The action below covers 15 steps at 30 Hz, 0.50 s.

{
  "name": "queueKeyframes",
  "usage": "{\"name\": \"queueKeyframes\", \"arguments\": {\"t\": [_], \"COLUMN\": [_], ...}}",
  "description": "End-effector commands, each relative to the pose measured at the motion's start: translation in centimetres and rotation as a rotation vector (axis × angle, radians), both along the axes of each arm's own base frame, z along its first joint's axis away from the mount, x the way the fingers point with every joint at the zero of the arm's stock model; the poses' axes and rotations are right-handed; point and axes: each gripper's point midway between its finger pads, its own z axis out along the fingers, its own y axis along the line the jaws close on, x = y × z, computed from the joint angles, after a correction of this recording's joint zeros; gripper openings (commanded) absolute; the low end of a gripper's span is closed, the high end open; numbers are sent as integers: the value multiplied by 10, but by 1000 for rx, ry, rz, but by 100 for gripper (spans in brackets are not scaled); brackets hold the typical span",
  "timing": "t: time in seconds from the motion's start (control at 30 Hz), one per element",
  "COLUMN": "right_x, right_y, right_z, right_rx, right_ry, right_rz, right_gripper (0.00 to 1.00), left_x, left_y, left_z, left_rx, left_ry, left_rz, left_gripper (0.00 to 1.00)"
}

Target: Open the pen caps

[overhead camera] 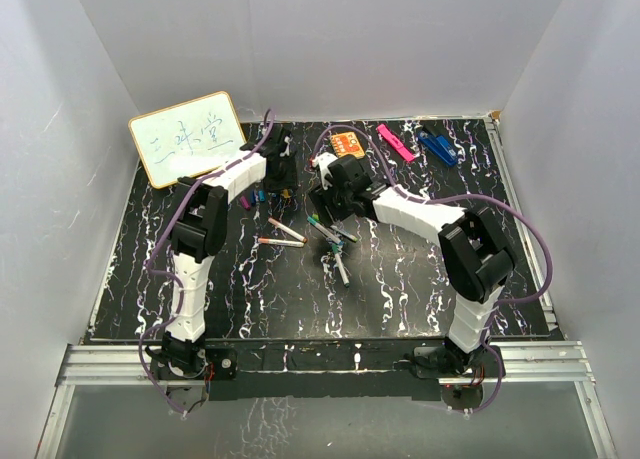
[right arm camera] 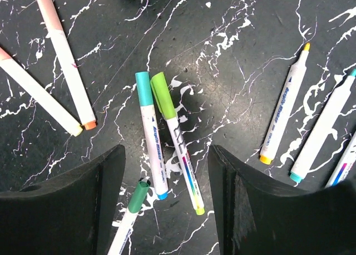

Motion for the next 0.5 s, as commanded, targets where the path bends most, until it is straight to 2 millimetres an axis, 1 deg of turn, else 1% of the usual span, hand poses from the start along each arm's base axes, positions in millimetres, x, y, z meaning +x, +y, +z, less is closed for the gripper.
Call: {"name": "queueKeyframes", "arguments": {"t": [0.0, 0.07, 0.1, 0.13, 0.17, 0.2, 0.27, 0.33, 0.47], "right_x": [6, 5, 5, 5, 5, 5, 5, 5, 5], "right_y": [-2, -4, -5, -7, -9, -10, -11, -12, -13], "right_z": [9, 4, 2, 0, -3, -4, -8, -11, -19], "right_rx": [-12, -26, -36, -44, -53, -60, -68, -76, -89], "right_ry": [-55, -50, -48, -46, -44, -42, -39, -31, -17], "right_rz": [-17, -24, -31, -36, -43, -47, -53, -54, -55], "right_gripper": [59, 59, 59, 59, 59, 59, 59, 58, 56], "left_x": [11, 15, 15, 15, 14, 14, 12, 9, 5], "left_y": [3, 5, 6, 7, 9, 11, 14, 18, 26], "left_z": [71, 95, 109, 120, 132, 142, 163, 179, 202], "left_rx": [-56, -93, -114, -133, -153, -173, -213, -245, -266], "left_ry": [-113, -159, -186, -210, -239, -268, -321, -356, -399], "left_rz": [25, 31, 35, 39, 44, 50, 62, 74, 90], "left_gripper": [51, 59, 67, 77, 91, 98, 99, 99, 98]}}
